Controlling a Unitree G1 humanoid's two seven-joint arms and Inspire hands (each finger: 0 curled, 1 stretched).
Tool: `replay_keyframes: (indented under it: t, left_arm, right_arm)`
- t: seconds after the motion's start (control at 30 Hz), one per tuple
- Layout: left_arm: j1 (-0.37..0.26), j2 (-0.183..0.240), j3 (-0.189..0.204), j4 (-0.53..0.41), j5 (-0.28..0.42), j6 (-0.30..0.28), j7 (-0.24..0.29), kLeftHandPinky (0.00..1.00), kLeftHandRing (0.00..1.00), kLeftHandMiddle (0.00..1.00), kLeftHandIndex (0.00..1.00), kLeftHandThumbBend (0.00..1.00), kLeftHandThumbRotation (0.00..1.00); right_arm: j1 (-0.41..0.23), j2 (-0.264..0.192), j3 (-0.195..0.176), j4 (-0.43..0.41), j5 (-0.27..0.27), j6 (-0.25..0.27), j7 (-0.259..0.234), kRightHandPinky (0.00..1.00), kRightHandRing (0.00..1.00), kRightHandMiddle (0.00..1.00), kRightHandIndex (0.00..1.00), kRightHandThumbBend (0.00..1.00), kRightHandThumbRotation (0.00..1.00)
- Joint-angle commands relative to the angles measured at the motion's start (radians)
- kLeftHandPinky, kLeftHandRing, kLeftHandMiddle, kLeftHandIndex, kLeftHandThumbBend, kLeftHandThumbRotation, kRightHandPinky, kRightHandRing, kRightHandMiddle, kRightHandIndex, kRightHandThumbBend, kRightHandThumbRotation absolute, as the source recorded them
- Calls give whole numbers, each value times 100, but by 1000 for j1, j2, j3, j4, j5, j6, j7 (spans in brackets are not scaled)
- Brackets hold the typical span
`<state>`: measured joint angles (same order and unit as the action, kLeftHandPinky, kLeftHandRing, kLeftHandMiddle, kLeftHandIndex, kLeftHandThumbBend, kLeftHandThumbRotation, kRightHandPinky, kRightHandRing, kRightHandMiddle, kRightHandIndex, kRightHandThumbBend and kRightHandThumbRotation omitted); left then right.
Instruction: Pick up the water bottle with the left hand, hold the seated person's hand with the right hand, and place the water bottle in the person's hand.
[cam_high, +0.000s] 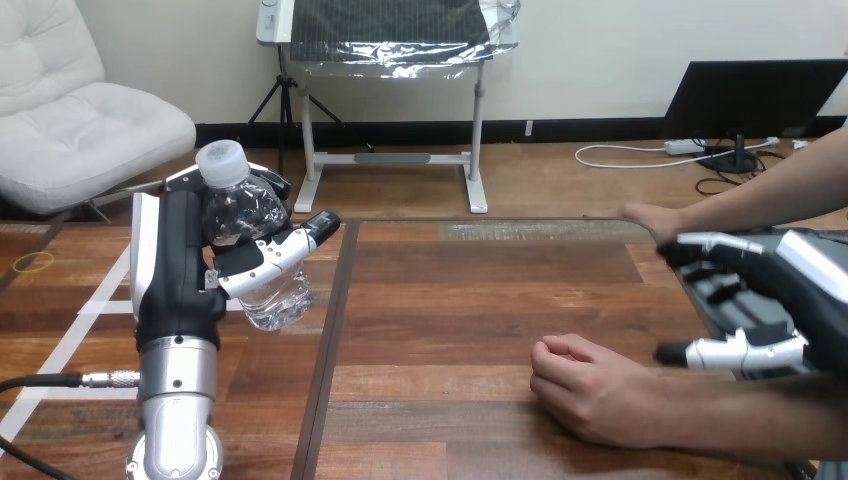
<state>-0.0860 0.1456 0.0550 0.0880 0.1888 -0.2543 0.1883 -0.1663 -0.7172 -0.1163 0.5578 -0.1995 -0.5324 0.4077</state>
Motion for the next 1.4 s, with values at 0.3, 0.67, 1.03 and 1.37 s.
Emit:
replay_keyframes:
  t: [0.3, 0.67, 1.03, 1.37]
  left_arm:
    - [-56, 7, 15, -1, -15, -44, -9, 25, 32, 38, 41, 68, 0]
    - [-57, 8, 18, 10, -26, -45, -12, 25, 32, 38, 41, 67, 0]
    - [-55, 10, 18, 16, -24, -46, -13, 24, 32, 37, 41, 66, 0]
    - [-53, 12, 20, 14, -21, -41, -11, 25, 32, 37, 41, 65, 0]
  right_arm:
    - [-79, -91, 20, -39, -30, 68, 53, 71, 82, 84, 84, 100, 21]
    - [-93, -125, 34, -49, -21, 103, 126, 72, 81, 84, 85, 100, 9]
    - [-99, -142, 42, -82, -15, 177, 198, 73, 82, 86, 86, 100, 3]
    - [-101, -162, 48, -127, -21, 244, 262, 74, 84, 88, 88, 100, 4]
